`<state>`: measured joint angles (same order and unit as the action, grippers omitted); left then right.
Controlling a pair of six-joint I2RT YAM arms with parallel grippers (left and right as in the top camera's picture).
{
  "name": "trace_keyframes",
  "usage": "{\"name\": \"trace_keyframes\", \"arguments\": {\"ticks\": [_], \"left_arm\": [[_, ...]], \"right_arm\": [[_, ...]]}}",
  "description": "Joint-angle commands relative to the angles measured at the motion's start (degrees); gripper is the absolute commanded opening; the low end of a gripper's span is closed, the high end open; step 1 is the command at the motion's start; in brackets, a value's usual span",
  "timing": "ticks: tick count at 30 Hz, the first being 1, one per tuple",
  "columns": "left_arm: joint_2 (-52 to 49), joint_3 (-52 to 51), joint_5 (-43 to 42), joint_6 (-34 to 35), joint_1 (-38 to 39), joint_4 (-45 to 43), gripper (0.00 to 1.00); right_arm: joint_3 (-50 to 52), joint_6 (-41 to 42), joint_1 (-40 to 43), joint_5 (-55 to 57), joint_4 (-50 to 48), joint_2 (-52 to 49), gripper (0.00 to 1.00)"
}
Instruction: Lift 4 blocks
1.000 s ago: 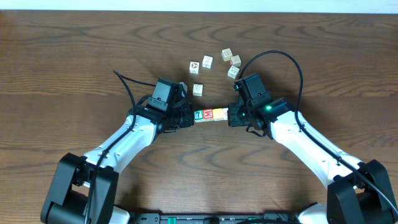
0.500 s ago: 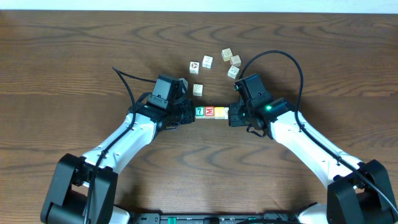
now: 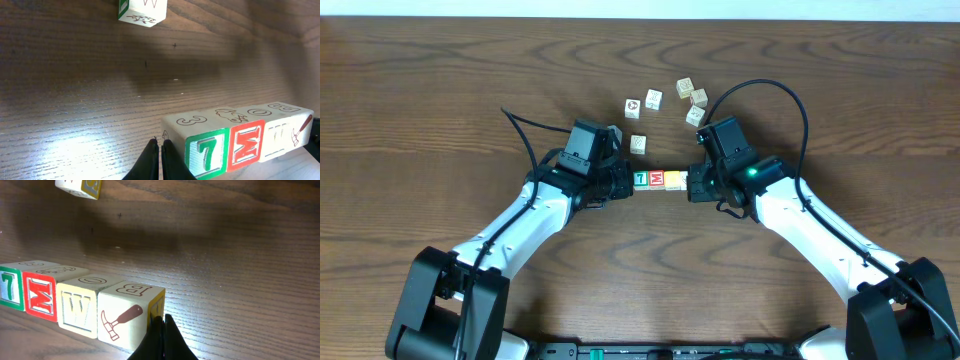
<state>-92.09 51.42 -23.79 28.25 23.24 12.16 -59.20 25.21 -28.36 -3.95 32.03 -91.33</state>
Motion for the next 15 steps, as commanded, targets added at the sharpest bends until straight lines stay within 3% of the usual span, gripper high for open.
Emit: {"name": "trace_keyframes", "arguments": {"ticks": [1, 15], "left_arm": [[1.6, 4.2, -13.1, -0.5, 2.8, -2.2, 0.07], [1.6, 5.3, -13.1, -0.5, 2.8, -2.0, 0.07]], "right_arm": [[-3.0, 0.0, -3.2, -16.9, -2.0, 1.1, 0.01], [-3.9, 0.0, -3.2, -16.9, -2.0, 1.1, 0.01]]}}
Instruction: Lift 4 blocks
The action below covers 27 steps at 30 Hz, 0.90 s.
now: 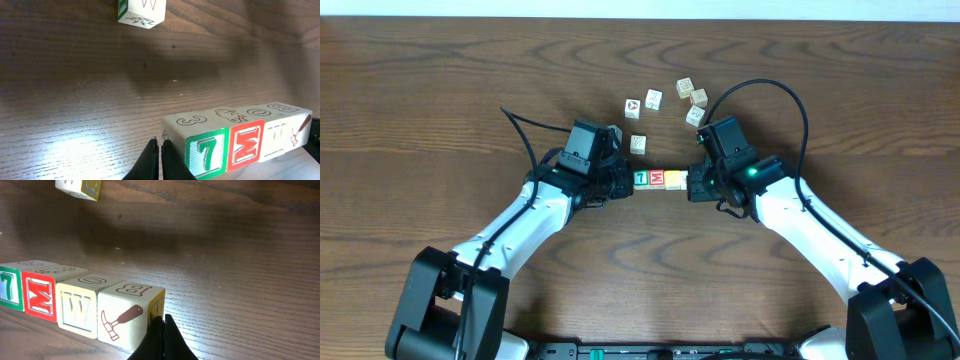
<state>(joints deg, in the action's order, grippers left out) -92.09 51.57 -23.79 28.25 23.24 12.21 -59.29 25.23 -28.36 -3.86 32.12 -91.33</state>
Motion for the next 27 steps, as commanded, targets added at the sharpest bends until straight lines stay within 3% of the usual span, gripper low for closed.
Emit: {"name": "trace_keyframes", "arguments": {"ticks": [1, 27], "left_arm": [[1.6, 5.2, -13.1, -0.5, 2.8, -2.0, 0.07], [1.6, 5.8, -13.1, -0.5, 2.8, -2.0, 0.07]], "right_arm": [[-4.0, 0.0, -3.2, -17.0, -2.0, 1.1, 0.01], [-4.7, 0.0, -3.2, -17.0, -1.6, 1.1, 0.01]]}}
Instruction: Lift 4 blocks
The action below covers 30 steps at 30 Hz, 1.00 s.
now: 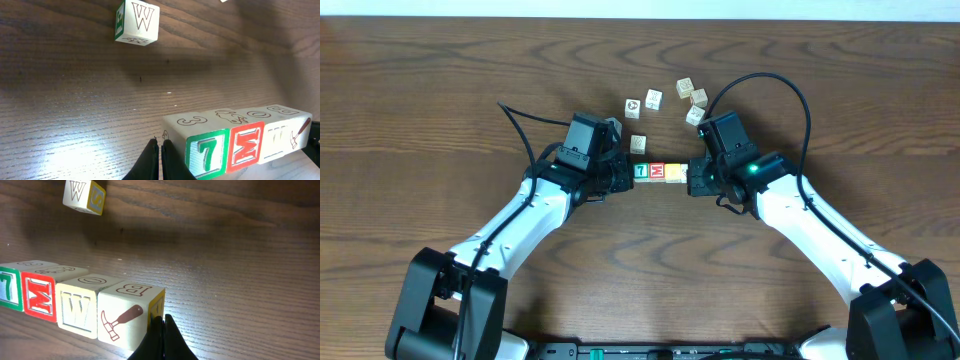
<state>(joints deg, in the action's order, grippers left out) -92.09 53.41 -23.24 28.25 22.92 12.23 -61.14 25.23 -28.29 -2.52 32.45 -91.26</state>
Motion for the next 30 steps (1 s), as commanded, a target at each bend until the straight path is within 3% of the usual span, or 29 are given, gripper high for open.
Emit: {"name": "trace_keyframes", "arguments": {"ticks": [1, 30], "left_arm": [[1.6, 4.0, -13.7, -0.5, 3.1, -2.1, 0.07], [3.4, 4.6, -13.2, -0.7, 3.1, -1.8, 0.07]], "right_arm": [[-2.9, 0.0, -3.3, -18.3, -2.0, 1.1, 0.01], [-5.2, -0.7, -3.3, -16.9, 0.9, 1.7, 0.01]]}}
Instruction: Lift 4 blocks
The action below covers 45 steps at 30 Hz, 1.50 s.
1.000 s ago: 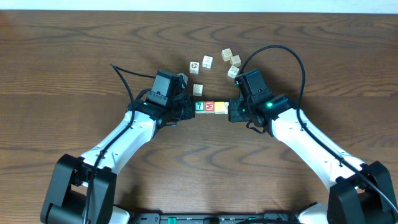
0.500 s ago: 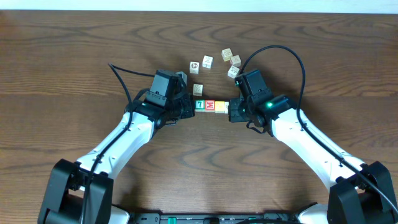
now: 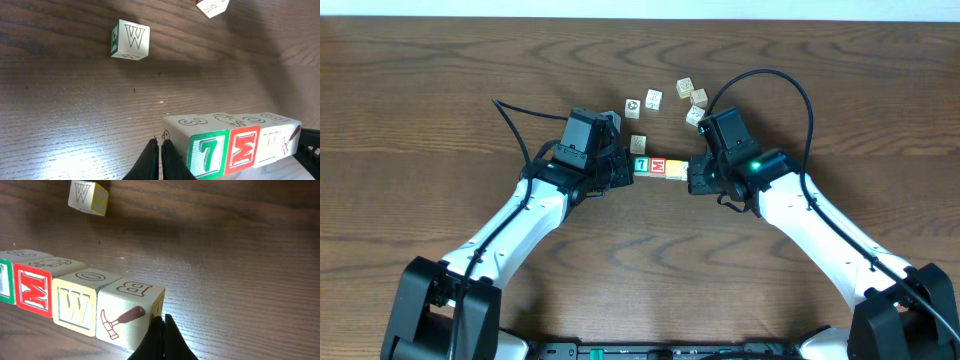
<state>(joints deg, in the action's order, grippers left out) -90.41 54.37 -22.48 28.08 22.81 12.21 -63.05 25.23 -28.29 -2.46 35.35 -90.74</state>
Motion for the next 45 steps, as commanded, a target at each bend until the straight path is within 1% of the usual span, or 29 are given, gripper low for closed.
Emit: {"name": "trace_keyframes", "arguments": {"ticks": [1, 45], "left_arm": [[1.7, 3.6, -14.0, -0.5, 3.3, -1.8, 0.07], [1.8, 3.6, -14.2, -0.5, 3.3, -0.7, 0.07]], "right_arm": [[-3.3, -0.7, -3.3, -17.0, -1.9, 1.2, 0.01], [-3.3, -0.7, -3.3, -16.9, -1.9, 1.2, 0.01]]}}
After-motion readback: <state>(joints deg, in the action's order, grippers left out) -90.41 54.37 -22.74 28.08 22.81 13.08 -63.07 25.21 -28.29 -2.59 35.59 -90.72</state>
